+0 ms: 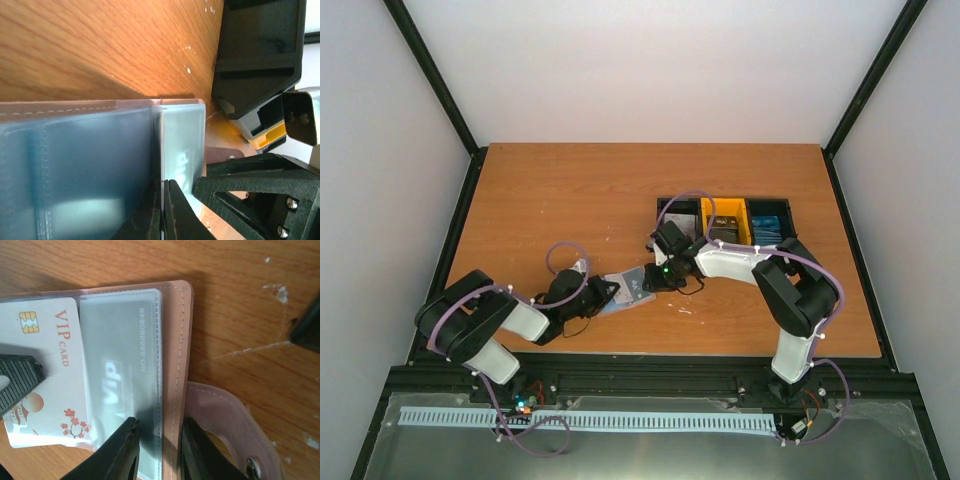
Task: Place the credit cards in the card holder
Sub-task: Insert the credit card into the card holder.
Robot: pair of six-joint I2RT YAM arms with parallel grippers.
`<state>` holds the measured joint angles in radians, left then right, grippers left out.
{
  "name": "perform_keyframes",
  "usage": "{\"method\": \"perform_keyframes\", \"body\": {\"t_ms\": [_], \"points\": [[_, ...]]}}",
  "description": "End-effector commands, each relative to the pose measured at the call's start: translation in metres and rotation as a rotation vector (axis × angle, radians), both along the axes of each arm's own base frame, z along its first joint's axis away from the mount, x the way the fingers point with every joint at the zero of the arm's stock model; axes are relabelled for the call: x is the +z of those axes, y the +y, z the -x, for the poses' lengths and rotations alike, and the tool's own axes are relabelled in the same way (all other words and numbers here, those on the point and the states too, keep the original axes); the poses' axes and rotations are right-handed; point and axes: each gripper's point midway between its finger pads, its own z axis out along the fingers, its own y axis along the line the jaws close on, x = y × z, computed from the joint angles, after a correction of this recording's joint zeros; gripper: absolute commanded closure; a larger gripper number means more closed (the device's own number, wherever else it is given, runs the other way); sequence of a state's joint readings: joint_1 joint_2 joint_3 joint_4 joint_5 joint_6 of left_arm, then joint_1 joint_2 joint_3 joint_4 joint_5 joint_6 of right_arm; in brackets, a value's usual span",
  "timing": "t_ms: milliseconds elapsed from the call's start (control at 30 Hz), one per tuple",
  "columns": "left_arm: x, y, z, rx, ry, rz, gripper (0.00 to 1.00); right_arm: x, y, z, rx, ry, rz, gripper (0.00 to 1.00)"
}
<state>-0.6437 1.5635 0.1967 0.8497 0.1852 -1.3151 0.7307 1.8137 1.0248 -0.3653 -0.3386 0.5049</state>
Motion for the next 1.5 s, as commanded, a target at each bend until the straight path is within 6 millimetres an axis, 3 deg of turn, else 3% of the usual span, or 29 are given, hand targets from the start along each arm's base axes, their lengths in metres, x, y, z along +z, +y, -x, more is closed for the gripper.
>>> {"method": "perform_keyframes", "body": {"t_ms": [0, 300, 833, 1067, 1267, 1467], "points": [[-0.008, 0.014, 0.000, 0.072, 0.016, -0.057, 0.99, -0.028, -0.011, 0.025, 0.010, 0.102, 0.058, 0.76], [-0.006, -0.018, 0.007, -0.046, 0.008, -0.020, 0.99, -0.027, -0.008, 0.024, 0.014, 0.108, 0.047, 0.76], [-0.012, -0.012, 0.022, -0.033, 0.065, 0.006, 0.97, -0.024, -0.004, 0.023, 0.005, 0.108, 0.024, 0.76], [-0.016, -0.015, 0.022, -0.048, 0.099, -0.026, 0.82, -0.024, -0.003, 0.023, 0.007, 0.107, 0.021, 0.76], [-0.018, -0.009, 0.027, -0.016, 0.235, -0.170, 0.53, -0.021, -0.010, 0.017, 0.001, 0.064, 0.064, 0.75], [-0.037, 0.004, 0.041, 0.027, 0.414, -0.286, 0.39, -0.021, -0.009, 0.018, 0.000, 0.065, 0.057, 0.75]]}}
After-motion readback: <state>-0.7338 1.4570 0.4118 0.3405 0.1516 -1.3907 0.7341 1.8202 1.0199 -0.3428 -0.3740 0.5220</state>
